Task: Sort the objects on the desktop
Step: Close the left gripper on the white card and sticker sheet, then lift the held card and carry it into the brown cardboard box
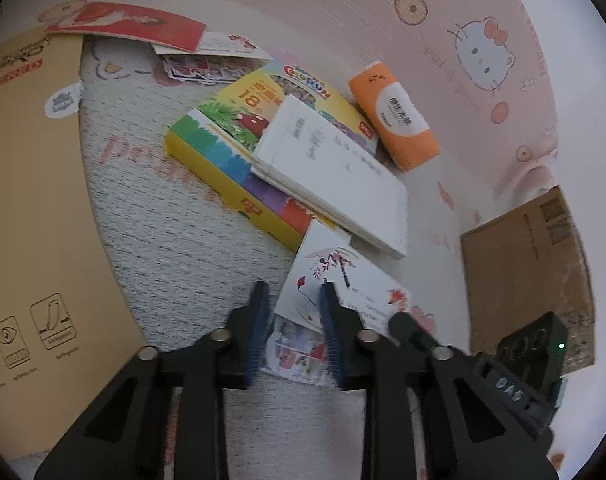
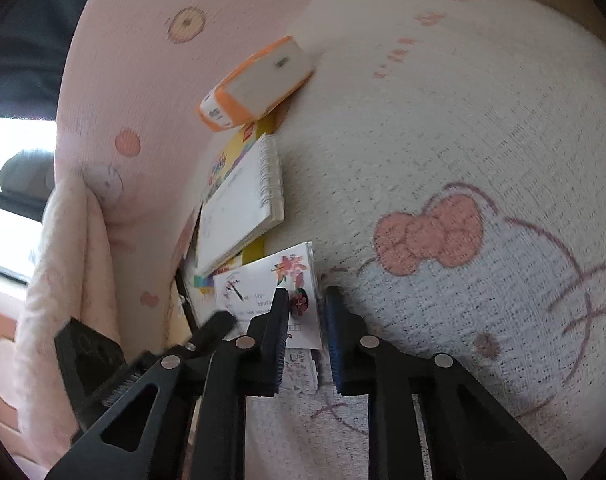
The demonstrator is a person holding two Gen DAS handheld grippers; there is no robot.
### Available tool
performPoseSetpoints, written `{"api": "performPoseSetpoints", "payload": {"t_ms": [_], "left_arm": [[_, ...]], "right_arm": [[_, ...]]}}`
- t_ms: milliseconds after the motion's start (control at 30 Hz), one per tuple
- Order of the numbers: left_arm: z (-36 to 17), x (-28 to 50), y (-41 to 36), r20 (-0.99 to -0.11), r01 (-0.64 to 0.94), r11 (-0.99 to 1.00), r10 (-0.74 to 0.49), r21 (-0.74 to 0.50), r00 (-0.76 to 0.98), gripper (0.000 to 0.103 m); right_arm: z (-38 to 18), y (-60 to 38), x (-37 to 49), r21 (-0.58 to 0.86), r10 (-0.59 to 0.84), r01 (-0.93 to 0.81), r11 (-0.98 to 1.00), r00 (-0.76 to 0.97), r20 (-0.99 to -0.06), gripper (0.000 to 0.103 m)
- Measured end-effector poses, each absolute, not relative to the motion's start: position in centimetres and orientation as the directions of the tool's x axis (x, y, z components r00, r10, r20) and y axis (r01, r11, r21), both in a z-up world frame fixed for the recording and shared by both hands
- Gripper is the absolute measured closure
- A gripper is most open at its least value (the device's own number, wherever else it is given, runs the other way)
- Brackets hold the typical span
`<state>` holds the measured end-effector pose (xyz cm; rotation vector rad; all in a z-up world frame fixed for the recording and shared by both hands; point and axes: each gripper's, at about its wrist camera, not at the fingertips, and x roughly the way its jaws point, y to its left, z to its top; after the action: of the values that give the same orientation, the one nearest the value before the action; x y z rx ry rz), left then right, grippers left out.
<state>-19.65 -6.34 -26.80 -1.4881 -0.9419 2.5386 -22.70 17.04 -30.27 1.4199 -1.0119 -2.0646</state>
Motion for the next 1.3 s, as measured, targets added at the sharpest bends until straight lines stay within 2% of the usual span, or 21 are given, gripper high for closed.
{"api": "performPoseSetpoints", "payload": {"t_ms": [100, 300, 833, 1033, 1300], "left_arm": [[-26.5, -19.3, -6.1, -0.774, 0.249, -0.823, 0.315, -0.511, -0.549, 0.085], [-24.6, -18.8, -5.6, -0.762, 0.195, -0.874, 0.255, -0.445, -0.595, 0.094], [-22.0, -17.5, -5.2, -0.737, 0.167, -0.869, 0.276, -0.466, -0.617, 0.095], [-18.0, -16.9, -3.6, -0.727, 0.136, -0.884, 0.271, -0.447, -0.630, 0.095], [-10.9, -17.1, 1.1, -0.650, 0.000, -0.900, 0.316, -0.437, -0.691, 0.094]], "right_arm": [[-29.7, 16.4, -22.7, 0.732, -0.670, -0.025, -0.681, -0.379, -0.638, 0.090], [-27.5, 13.7, -22.6, 0.565, -0.550, 0.072, -0.822, -0.361, -0.753, 0.090], [-24.0, 14.5, -21.0, 0.516, -0.514, 0.112, -0.849, -0.398, -0.760, 0.090], [-19.1, 15.3, -19.7, 0.440, -0.456, 0.147, -0.886, -0.441, -0.773, 0.090], [-11.9, 18.8, -19.1, 0.375, -0.391, 0.142, -0.916, -0.523, -0.757, 0.090]]}}
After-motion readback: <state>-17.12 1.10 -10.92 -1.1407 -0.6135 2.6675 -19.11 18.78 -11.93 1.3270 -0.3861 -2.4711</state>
